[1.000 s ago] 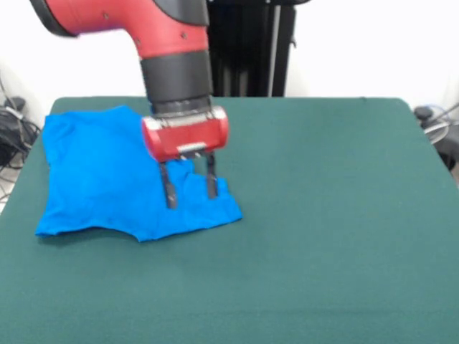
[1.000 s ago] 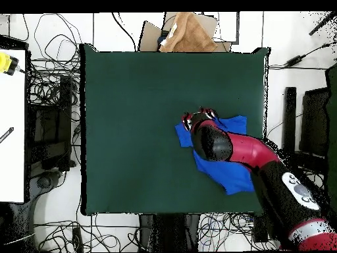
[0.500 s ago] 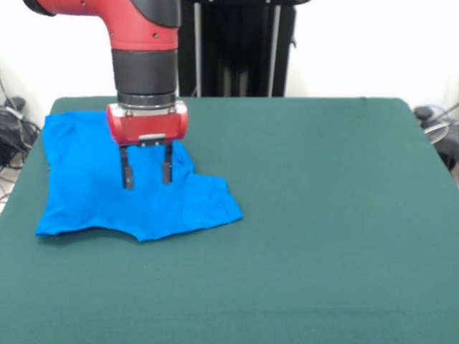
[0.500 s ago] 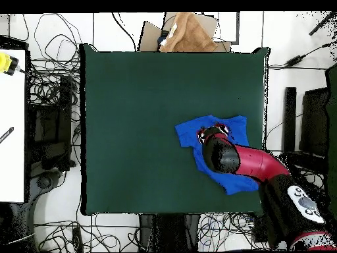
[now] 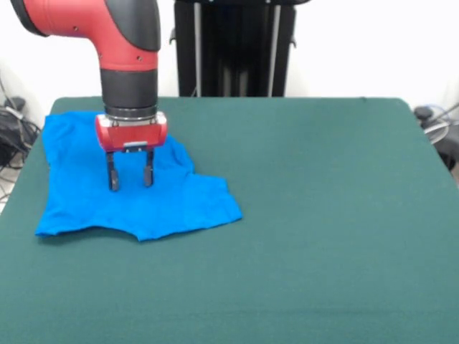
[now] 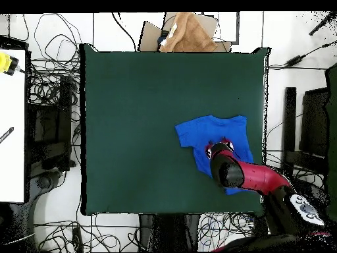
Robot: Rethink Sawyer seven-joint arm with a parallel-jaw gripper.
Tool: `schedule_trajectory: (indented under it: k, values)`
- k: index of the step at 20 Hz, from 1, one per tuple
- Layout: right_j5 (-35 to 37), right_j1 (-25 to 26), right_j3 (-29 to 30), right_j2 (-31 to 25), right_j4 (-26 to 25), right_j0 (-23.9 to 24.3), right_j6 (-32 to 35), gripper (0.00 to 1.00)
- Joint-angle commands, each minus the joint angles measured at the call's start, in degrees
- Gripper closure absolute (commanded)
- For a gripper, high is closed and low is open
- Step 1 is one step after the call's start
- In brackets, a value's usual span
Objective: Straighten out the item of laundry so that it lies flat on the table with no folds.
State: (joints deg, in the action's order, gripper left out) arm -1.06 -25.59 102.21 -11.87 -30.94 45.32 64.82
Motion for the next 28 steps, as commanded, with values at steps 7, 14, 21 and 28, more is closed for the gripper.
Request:
schedule_trajectory:
  k: [7,14,21,28]
  values:
    - [-8.2,4.4,7.6,5.5,-1.1,-7.3,11.5,0.0]
    - [-6.3,9.7,1.7,2.4,-3.9,-5.1,7.6,0.0]
    - [-3.5,12.3,-0.9,-1.0,-5.7,-0.7,5.5,0.0]
    - [0.1,12.0,-1.4,-2.9,-5.4,1.2,4.3,0.0]
